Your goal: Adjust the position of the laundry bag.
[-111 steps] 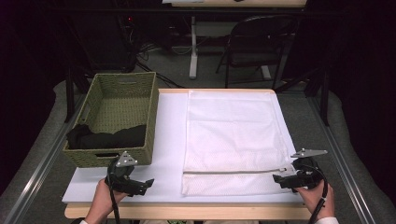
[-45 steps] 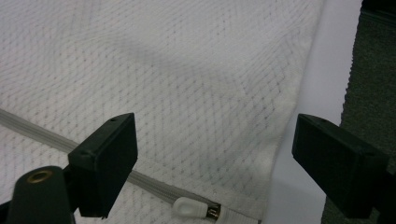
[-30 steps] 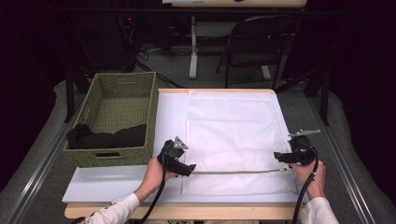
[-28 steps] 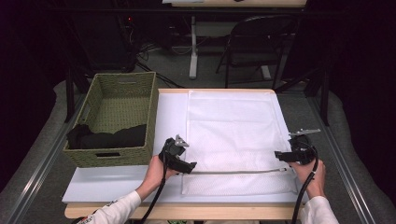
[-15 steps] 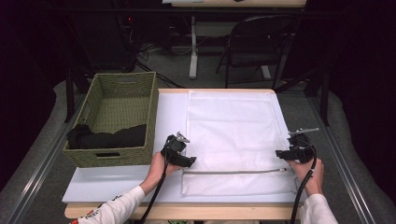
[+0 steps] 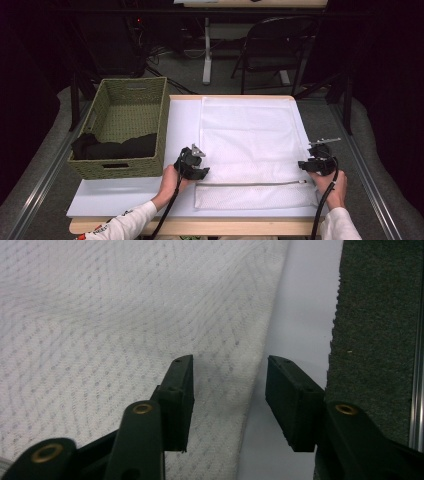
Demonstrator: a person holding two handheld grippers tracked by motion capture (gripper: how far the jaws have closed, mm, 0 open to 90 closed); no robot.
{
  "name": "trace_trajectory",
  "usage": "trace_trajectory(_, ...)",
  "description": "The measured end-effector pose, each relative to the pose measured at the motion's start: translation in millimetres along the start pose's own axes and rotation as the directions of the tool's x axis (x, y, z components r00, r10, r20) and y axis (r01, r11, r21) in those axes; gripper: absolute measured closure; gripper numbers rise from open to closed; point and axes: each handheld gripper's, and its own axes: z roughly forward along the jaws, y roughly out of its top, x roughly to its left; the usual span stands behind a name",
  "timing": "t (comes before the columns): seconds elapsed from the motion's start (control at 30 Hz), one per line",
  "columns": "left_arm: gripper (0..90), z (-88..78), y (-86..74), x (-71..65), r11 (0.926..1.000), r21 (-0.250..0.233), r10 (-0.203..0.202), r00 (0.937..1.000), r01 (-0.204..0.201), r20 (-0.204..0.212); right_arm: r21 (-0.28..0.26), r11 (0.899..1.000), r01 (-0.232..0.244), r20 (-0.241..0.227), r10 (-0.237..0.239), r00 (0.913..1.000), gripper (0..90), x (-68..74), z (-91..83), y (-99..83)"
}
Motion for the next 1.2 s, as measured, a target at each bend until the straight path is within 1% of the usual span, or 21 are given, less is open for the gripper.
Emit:
trace_trajectory(0.03,58.3,0.0,0.0,-1.9,1.0000,-0.003,0.007,1.0000,-0.007,0.003,0.006,1.000,0.006,0.005,-0.006,1.0000,56.9,0.8,0.9,0.5)
trace_trajectory(0.1,64.1,0.3,-0.8,-1.8,0.9999,-0.010,0.003,0.9999,-0.003,0.013,0.027,1.000,-0.001,0.009,0.001,1.0000,60.1,2.7,5.3,1.6)
trace_trajectory(0.2,67.0,0.4,-1.3,-1.7,0.9999,-0.015,0.000,0.9998,0.000,0.021,0.033,0.999,0.002,0.006,-0.002,1.0000,64.2,3.6,6.2,2.2)
trace_trajectory(0.23,67.0,0.3,-1.3,-1.9,0.9999,-0.015,0.008,0.9998,-0.007,0.021,0.033,0.999,0.002,0.006,-0.002,1.0000,64.2,3.6,6.2,2.2)
trace_trajectory(0.3,70.3,0.1,-1.6,-3.2,0.9998,-0.015,0.016,0.9996,-0.016,0.024,0.037,0.999,0.005,0.003,-0.005,1.0000,67.2,4.9,6.2,2.7)
trace_trajectory(0.37,75.5,0.0,-1.9,-4.3,0.9996,-0.017,0.021,0.9994,-0.021,0.027,0.041,0.999,0.000,-0.006,0.000,1.0000,73.3,6.3,6.7,3.1)
trace_trajectory(0.4,76.6,0.0,-1.9,-4.3,0.9996,-0.017,0.021,0.9994,-0.021,0.027,0.041,0.999,0.000,-0.006,0.000,1.0000,73.3,6.3,6.7,3.1)
trace_trajectory(0.43,76.6,0.2,-1.8,-4.3,0.9996,-0.019,0.020,0.9994,-0.020,0.029,0.047,0.999,0.000,-0.012,0.000,0.9999,75.3,6.9,6.6,3.5)
trace_trajectory(0.47,77.8,0.5,-2.0,-4.1,0.9996,-0.023,0.019,0.9992,-0.018,0.035,0.047,0.999,0.006,-0.013,-0.005,0.9999,76.8,7.4,6.7,3.9)
trace_trajectory(0.53,80.9,0.7,-2.1,-3.7,0.9995,-0.027,0.020,0.9990,-0.019,0.041,0.046,0.999,0.017,-0.026,-0.016,0.9995,83.8,8.7,7.0,4.4)
trace_trajectory(0.6,85.3,0.7,-2.4,-3.3,0.9994,-0.030,0.019,0.9989,-0.018,0.042,0.044,0.999,0.027,-0.023,-0.026,0.9994,87.7,10.9,7.7,4.9)
trace_trajectory(0.63,87.0,1.0,-2.6,-2.8,0.9993,-0.036,0.009,0.9986,-0.007,0.052,0.046,0.998,0.038,-0.017,-0.037,0.9992,88.5,12.7,7.8,5.7)
trace_trajectory(0.67,87.3,1.0,-2.6,-2.8,0.9993,-0.036,0.009,0.9986,-0.007,0.052,0.046,0.998,0.044,-0.016,-0.043,0.9989,88.6,12.9,7.8,5.7)
trace_trajectory(0.8,88.0,0.2,-2.4,-1.5,0.9995,-0.030,0.013,0.9982,-0.012,0.058,0.043,0.998,0.042,-0.024,-0.041,0.9989,88.7,13.1,7.4,5.5)
trace_trajectory(0.93,88.0,-0.9,-2.6,0.9,0.9996,-0.022,0.019,0.9973,-0.018,0.071,0.049,0.997,0.058,-0.029,-0.057,0.9980,88.7,14.6,7.2,6.2)
trace_trajectory(1.07,88.0,-2.1,-3.3,2.1,0.9997,-0.020,0.012,0.9972,-0.010,0.073,0.046,0.997,0.055,-0.030,-0.054,0.9981,88.7,16.2,7.5,6.3)
trace_trajectory(1.13,88.0,-2.7,-3.4,2.5,0.9998,-0.016,0.014,0.9973,-0.013,0.072,0.046,0.997,0.054,-0.034,-0.053,0.9980,88.7,16.4,7.5,6.2)
trace_trajectory(1.2,88.0,-3.6,-4.5,3.8,0.9999,-0.014,0.008,0.9970,-0.007,0.078,0.045,0.997,0.063,-0.035,-0.062,0.9975,88.7,18.3,7.4,6.2)
